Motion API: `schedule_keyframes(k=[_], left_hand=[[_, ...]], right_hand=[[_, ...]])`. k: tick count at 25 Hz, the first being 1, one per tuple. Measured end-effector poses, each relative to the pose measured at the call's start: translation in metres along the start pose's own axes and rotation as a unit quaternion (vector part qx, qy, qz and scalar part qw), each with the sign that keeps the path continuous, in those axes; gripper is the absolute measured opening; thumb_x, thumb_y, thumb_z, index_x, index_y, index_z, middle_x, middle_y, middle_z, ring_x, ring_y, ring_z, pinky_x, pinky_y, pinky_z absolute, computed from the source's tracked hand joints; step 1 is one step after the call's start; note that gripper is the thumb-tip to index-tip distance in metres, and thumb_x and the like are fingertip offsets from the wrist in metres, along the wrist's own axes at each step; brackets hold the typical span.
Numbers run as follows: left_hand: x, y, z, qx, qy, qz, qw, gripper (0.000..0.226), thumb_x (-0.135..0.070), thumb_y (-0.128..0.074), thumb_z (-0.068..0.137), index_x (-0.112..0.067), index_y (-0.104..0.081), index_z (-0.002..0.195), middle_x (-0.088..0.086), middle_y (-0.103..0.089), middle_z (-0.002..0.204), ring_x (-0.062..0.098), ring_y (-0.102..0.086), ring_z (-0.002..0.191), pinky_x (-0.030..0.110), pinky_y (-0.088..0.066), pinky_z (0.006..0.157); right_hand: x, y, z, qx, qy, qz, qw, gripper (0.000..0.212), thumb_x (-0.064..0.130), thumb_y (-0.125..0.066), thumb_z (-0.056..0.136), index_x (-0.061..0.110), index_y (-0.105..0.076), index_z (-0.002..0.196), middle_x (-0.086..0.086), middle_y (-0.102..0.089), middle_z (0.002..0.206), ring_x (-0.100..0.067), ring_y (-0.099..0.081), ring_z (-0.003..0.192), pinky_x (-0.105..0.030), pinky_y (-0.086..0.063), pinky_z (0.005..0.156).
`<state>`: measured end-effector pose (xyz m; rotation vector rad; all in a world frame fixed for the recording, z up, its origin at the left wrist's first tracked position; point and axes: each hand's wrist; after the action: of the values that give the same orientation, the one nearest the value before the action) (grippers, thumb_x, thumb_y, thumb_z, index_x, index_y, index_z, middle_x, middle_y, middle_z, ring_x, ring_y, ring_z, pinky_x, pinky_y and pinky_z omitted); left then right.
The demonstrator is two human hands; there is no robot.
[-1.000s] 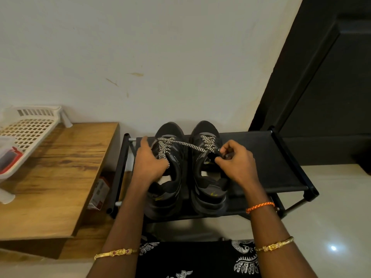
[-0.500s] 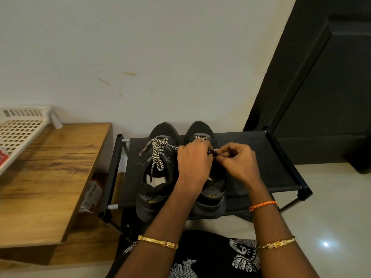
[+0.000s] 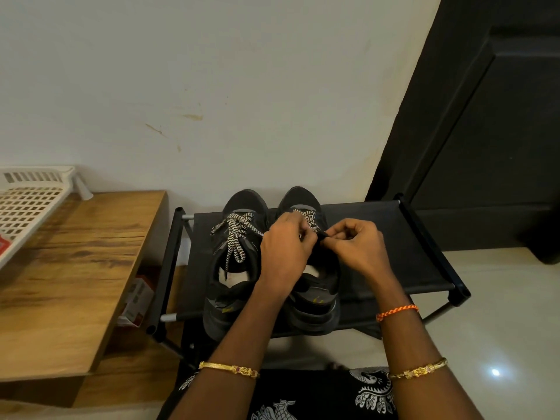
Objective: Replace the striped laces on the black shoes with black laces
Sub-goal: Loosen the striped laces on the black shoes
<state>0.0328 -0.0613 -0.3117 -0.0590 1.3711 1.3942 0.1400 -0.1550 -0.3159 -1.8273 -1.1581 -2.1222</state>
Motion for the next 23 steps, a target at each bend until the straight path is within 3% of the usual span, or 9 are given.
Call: schedule_keyframes(k=[2, 4, 6, 8, 10, 13, 16, 20, 23], left_hand=[[0.008, 0.002, 0.005, -0.03, 0.131, -0.15, 0.98, 0.007, -0.016, -0.061, 0.086, -0.017, -0.058, 0.08, 0.0, -0.066, 0.083, 0.014, -0.065, 0.075, 0.031, -0.053, 0.072], [0.013, 0.003, 0.009, -0.021, 0.278, -0.303, 0.911, 0.005, -0.012, -0.06, 0.089, -0.012, -0.058, 0.085, 0.008, -0.069, 0.086, 0.015, -0.069, 0.081, 0.035, -0.056, 0.082], [0.014, 0.003, 0.012, 0.009, 0.326, -0.351, 0.878, 0.002, -0.01, -0.057, 0.091, -0.01, -0.056, 0.092, 0.011, -0.068, 0.093, 0.018, -0.068, 0.089, 0.038, -0.055, 0.087], [0.012, 0.007, 0.011, 0.019, 0.252, -0.329, 0.91, 0.015, -0.007, -0.058, 0.088, -0.017, -0.052, 0.097, 0.007, -0.065, 0.096, 0.02, -0.064, 0.094, 0.03, -0.054, 0.085], [0.01, 0.012, 0.007, 0.026, 0.082, -0.211, 0.974, 0.027, -0.01, -0.061, 0.081, -0.025, -0.054, 0.102, -0.001, -0.058, 0.101, 0.014, -0.053, 0.1, 0.015, -0.044, 0.081], [0.009, 0.01, 0.0, 0.056, -0.078, 0.065, 0.993, 0.026, -0.026, -0.065, 0.079, -0.024, -0.064, 0.105, 0.0, -0.049, 0.123, 0.017, -0.037, 0.12, 0.03, -0.039, 0.093], [0.005, 0.007, 0.0, 0.046, -0.082, 0.133, 0.987, 0.021, -0.029, -0.065, 0.086, -0.019, -0.069, 0.104, 0.001, -0.048, 0.132, 0.02, -0.04, 0.125, 0.038, -0.036, 0.097], [0.005, 0.006, 0.001, 0.003, -0.104, 0.095, 0.99, 0.011, -0.023, -0.069, 0.082, -0.016, -0.073, 0.089, -0.002, -0.05, 0.133, 0.018, -0.045, 0.121, 0.035, -0.033, 0.094], [0.0, 0.006, -0.003, -0.052, -0.071, 0.003, 0.996, 0.005, -0.011, -0.069, 0.081, -0.006, -0.072, 0.08, 0.006, -0.046, 0.137, 0.019, -0.039, 0.127, 0.014, -0.027, 0.101]], right_hand=[[0.0, 0.001, 0.001, 0.001, -0.01, 0.009, 1.0, 0.013, 0.013, -0.078, 0.07, 0.022, -0.069, 0.07, 0.003, -0.068, 0.063, -0.006, -0.065, 0.063, -0.023, -0.053, 0.06], [0.0, 0.0, 0.0, 0.009, -0.018, 0.014, 1.0, 0.014, 0.013, -0.08, 0.069, 0.021, -0.069, 0.07, 0.002, -0.069, 0.064, -0.01, -0.067, 0.067, -0.027, -0.056, 0.062], [-0.001, 0.001, 0.001, 0.019, -0.021, 0.019, 0.999, 0.014, 0.013, -0.08, 0.069, 0.021, -0.069, 0.071, 0.001, -0.069, 0.065, -0.011, -0.068, 0.068, -0.028, -0.056, 0.062], [-0.001, 0.002, 0.003, 0.024, -0.024, 0.029, 0.999, 0.014, 0.012, -0.079, 0.07, 0.021, -0.069, 0.072, 0.0, -0.069, 0.065, -0.01, -0.068, 0.068, -0.025, -0.053, 0.059], [-0.002, 0.005, 0.004, 0.027, -0.024, 0.035, 0.999, 0.014, 0.011, -0.078, 0.071, 0.021, -0.069, 0.072, 0.002, -0.067, 0.063, -0.008, -0.065, 0.064, -0.021, -0.049, 0.055], [-0.001, 0.004, 0.004, 0.043, -0.014, 0.03, 0.999, 0.013, 0.01, -0.077, 0.072, 0.021, -0.068, 0.072, 0.005, -0.064, 0.058, -0.004, -0.061, 0.057, -0.02, -0.048, 0.052], [0.0, 0.003, 0.006, 0.06, -0.013, 0.035, 0.997, 0.013, 0.008, -0.075, 0.073, 0.019, -0.067, 0.073, 0.007, -0.061, 0.057, -0.003, -0.059, 0.056, -0.018, -0.047, 0.049], [0.0, 0.003, 0.008, 0.071, -0.016, 0.038, 0.997, 0.012, 0.009, -0.074, 0.075, 0.018, -0.066, 0.074, 0.0, -0.061, 0.061, -0.007, -0.059, 0.059, -0.018, -0.047, 0.049], [-0.002, 0.002, 0.008, 0.067, -0.024, 0.043, 0.997, 0.01, 0.008, -0.073, 0.075, 0.016, -0.067, 0.075, -0.004, -0.061, 0.065, -0.011, -0.06, 0.063, -0.022, -0.05, 0.053]])
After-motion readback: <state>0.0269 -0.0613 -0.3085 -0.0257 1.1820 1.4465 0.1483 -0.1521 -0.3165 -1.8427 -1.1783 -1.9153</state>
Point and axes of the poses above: each hand's wrist, its own z-axis towards the middle knuckle, its own y-axis out of the back of the hand, x = y × z
